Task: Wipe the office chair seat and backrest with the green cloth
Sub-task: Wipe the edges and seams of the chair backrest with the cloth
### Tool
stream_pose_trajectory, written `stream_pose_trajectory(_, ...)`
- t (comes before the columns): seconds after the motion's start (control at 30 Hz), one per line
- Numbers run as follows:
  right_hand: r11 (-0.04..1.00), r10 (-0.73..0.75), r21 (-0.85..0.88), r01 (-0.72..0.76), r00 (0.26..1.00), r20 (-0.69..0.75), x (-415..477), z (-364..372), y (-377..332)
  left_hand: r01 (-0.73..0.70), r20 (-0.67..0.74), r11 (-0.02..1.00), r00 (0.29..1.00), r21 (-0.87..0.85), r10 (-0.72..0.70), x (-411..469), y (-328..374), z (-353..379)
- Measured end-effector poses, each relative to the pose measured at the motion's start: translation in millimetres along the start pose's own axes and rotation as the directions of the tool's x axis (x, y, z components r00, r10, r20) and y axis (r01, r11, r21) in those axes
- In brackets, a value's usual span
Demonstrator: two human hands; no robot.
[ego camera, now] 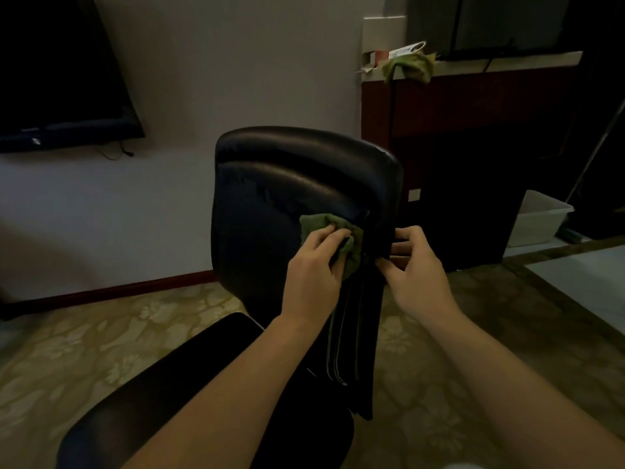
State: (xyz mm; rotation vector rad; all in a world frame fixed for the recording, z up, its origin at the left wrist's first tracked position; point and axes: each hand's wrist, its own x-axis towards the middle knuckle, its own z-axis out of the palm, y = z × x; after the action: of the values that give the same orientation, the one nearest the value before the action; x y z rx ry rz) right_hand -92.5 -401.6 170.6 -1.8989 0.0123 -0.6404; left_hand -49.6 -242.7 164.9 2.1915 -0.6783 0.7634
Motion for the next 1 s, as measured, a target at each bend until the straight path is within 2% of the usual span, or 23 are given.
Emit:
stream_pose_trajectory(0.2, 0.999, -0.019, -0.048, 0.018, 1.000, -0.023, 0.6, 2.1, 5.0, 0.003, 0.016, 1.000, 1.000, 0.031, -0.003, -19.2, -11.9, 11.8)
stream_pose_trajectory(0.43, 0.999, -0.031, -0.044, 0.031, 1.000, -0.003, -3.0, 1.9, 3.8, 0.012, 0.109, 0.999, 0.994, 0.043, -0.016, -32.9, -24.3, -3.6)
stream_pose_trajectory(0.7, 0.999, -0.014, -0.033, 0.016, 0.998, 0.055, -3.8, 0.3, 4.4, -0.024, -0.005, 1.000, 1.000, 0.003, 0.024, 8.7, -5.4, -21.7)
stream_pose_trajectory(1.0, 0.997, -0.015, -0.077, 0.017, 1.000, 0.020, -1.7, 2.6, 7.7, -0.073, 0.071, 0.996, 0.995, 0.042, 0.069, 2.1, -11.2, 0.2)
